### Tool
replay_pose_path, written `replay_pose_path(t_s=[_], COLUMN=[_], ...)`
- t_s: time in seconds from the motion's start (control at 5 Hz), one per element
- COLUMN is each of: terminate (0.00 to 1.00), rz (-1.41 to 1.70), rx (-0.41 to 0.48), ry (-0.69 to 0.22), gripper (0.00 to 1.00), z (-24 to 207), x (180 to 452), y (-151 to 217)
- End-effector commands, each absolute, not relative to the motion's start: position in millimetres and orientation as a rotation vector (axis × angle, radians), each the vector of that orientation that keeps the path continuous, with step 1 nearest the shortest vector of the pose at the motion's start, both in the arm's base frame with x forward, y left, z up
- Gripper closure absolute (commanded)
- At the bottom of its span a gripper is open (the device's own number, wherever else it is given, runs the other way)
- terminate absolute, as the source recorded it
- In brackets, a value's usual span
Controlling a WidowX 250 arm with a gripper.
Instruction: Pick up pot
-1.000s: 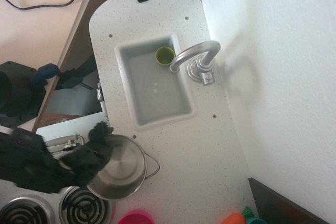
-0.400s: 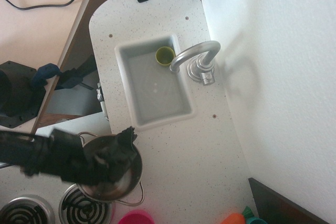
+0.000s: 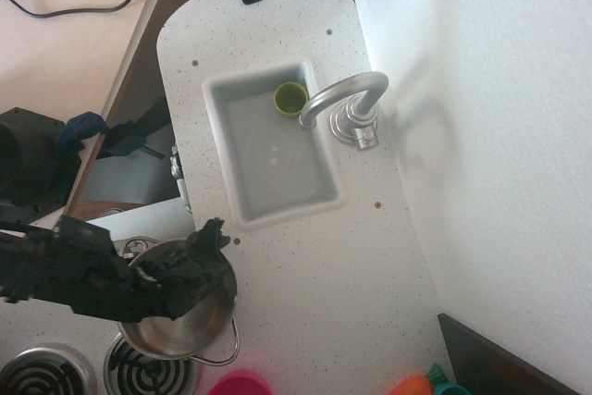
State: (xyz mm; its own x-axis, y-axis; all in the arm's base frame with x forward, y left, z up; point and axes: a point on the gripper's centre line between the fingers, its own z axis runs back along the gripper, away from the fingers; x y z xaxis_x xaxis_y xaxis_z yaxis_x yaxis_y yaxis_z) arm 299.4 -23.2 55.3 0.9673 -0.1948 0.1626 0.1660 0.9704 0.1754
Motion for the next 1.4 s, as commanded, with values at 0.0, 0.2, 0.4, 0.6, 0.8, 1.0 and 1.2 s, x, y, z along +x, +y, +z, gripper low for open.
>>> replay_pose_path(t_s=[0.0,0.2,0.4,0.6,0.8,1.0,1.2], terminate=[0.0,0.0,0.0,0.0,0.0,0.0,0.0], rz=[-0.222,-0.262,-0.233,-0.27,-0.25,-0.221,-0.174], rx=[0.339,0.345,0.313,0.295,0.184,-0.048,-0.286], ry=[-0.138,-0.182,-0.252,-0.286,-0.426,-0.651,-0.822], gripper=[1.0,1.0,1.0,1.0,1.0,1.0,1.0], z=[81,78,80,86,106,160,197], x=[301,298,295,292,325,370,402], y=[-18,-15,-12,-14,-17,-48,-87])
